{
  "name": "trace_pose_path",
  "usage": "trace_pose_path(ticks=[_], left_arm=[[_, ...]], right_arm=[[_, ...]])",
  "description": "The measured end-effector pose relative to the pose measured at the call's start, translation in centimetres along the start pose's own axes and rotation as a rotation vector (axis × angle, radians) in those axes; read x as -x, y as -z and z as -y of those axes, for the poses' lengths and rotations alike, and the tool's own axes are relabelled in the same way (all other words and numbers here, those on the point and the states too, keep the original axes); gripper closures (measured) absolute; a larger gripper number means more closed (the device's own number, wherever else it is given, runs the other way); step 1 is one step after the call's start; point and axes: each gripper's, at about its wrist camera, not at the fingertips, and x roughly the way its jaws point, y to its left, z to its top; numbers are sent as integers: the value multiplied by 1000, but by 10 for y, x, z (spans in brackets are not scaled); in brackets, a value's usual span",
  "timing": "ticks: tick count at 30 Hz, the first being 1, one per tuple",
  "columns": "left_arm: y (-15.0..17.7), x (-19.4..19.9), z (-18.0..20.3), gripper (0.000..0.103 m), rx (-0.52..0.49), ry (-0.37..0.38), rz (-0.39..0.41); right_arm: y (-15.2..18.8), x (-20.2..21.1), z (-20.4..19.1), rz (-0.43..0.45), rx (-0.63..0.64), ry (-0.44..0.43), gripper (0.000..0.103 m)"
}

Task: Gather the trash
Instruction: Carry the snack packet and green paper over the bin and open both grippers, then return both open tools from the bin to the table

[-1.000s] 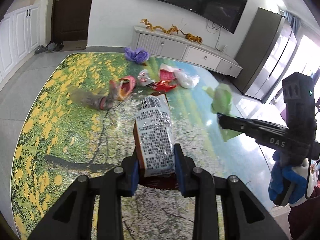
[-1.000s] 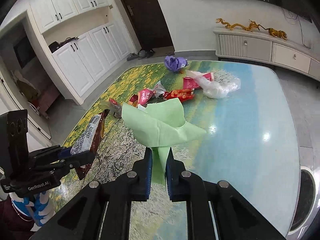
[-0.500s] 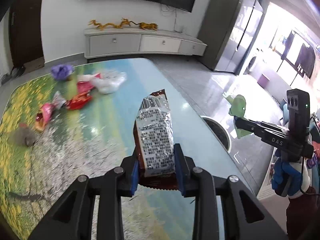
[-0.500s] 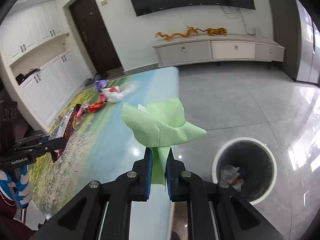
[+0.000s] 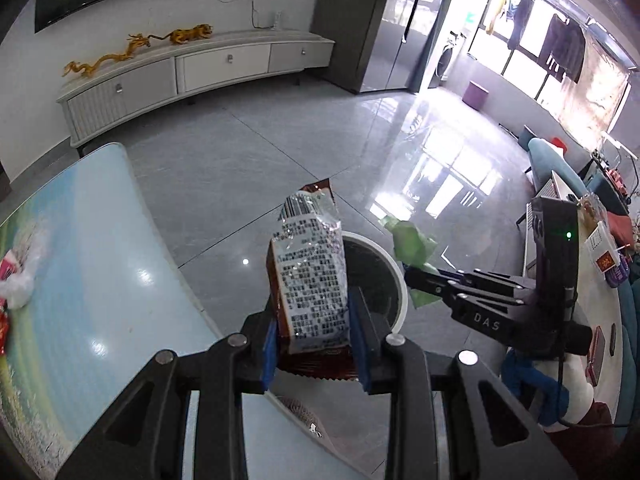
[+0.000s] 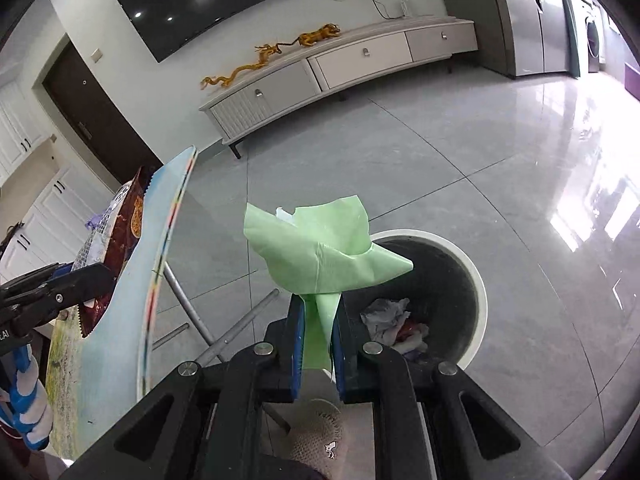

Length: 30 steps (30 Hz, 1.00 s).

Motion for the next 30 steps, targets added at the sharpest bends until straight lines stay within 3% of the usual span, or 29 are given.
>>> trace_pose_path(ticks=[5,7,8,10,11,18,30], left_arm=[[-24,-37,19,73,-9,4,-25],[-33,-48,26,71,-10,10,-29],[-36,-53,28,68,-8,21,-34],[-42,-58,33,52,-6,38,-35],[-45,-58,36,43,-12,40,-25],[-49,-44,49,41,-57,38,0],[-27,26,13,41,-18,-27,80]], right_arm=[[-3,-14,22,-31,-16,22,88],[-3,-19,28,-41,-25,32,81],[0,-20,28,-47,-30,37,79],[2,-23,32,-57,-34,54,62],[3,-24,34,-57,-37,61,58],[8,-13,40,-48,-67,66,58],[-4,41,9,54,-33,48,58]])
